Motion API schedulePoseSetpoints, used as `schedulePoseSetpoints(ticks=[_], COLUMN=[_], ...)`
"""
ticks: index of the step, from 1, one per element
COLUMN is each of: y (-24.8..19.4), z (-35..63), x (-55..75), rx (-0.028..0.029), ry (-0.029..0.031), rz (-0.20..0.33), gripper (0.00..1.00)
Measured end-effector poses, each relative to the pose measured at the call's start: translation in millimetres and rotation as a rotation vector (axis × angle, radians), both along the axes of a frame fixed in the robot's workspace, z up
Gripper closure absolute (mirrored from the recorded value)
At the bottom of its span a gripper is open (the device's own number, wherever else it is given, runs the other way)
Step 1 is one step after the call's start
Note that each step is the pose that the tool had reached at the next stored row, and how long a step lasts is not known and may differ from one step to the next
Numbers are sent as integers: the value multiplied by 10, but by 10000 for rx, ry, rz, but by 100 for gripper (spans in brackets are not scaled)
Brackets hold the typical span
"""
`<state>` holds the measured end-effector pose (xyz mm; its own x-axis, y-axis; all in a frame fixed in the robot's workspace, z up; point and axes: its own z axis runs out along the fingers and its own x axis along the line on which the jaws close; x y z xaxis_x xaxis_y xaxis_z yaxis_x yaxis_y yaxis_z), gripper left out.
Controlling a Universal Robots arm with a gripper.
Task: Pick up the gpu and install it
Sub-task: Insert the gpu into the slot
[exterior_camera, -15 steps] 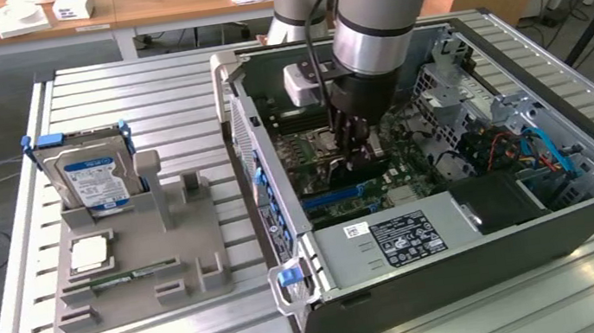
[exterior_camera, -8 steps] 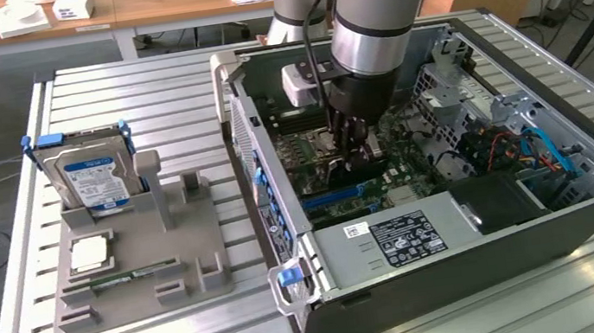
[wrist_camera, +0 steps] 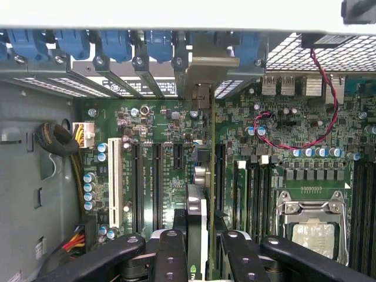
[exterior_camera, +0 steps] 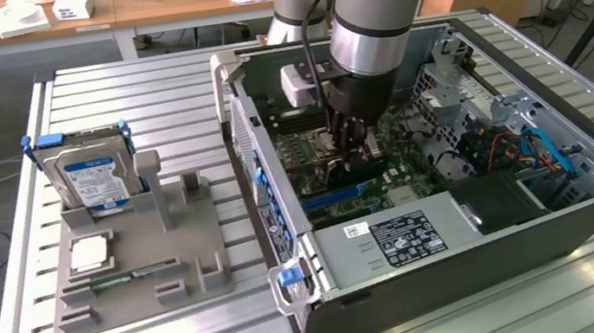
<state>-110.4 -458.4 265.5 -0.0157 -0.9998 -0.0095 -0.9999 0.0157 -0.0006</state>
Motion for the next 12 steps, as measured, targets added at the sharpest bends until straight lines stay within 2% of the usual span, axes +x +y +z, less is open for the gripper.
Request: schedulePoseSetpoints(ticks=[12], y=[0], z=[-25], x=[-11], rx=[1], ry=[-1], rz=[0], gripper=[73])
